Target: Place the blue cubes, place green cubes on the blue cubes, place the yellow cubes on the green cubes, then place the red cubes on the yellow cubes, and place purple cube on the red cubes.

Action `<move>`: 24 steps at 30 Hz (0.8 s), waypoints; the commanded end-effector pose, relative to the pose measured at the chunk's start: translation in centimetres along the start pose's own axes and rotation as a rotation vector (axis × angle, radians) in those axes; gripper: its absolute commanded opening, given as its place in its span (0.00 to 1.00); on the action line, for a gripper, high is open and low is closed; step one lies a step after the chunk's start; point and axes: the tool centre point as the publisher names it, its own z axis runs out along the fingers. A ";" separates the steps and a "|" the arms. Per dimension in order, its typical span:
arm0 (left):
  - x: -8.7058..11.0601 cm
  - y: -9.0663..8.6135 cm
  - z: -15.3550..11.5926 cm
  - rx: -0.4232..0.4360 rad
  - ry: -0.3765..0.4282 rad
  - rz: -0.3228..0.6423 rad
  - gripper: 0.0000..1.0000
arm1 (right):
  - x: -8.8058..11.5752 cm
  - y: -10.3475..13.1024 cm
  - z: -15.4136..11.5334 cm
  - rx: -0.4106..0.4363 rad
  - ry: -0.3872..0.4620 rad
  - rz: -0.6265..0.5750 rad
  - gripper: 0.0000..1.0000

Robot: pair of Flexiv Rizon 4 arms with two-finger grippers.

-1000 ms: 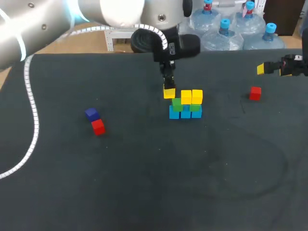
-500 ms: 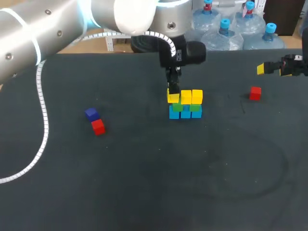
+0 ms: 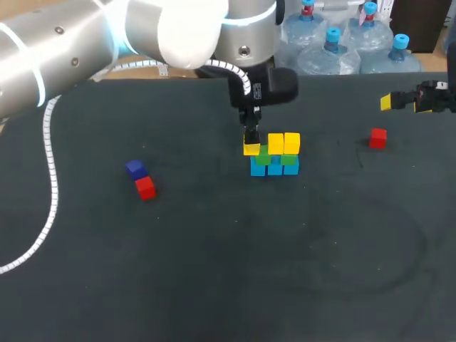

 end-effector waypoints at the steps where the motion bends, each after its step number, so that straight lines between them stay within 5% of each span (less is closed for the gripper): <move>1: 0.3 0.4 0.2 0.004 -0.010 0.002 0.00 | 0.0 0.0 0.0 0.001 -0.001 0.000 1.00; 24: -0.9 2.0 0.8 0.004 -0.020 0.056 0.00 | 0.0 0.0 0.0 0.001 -0.001 0.000 1.00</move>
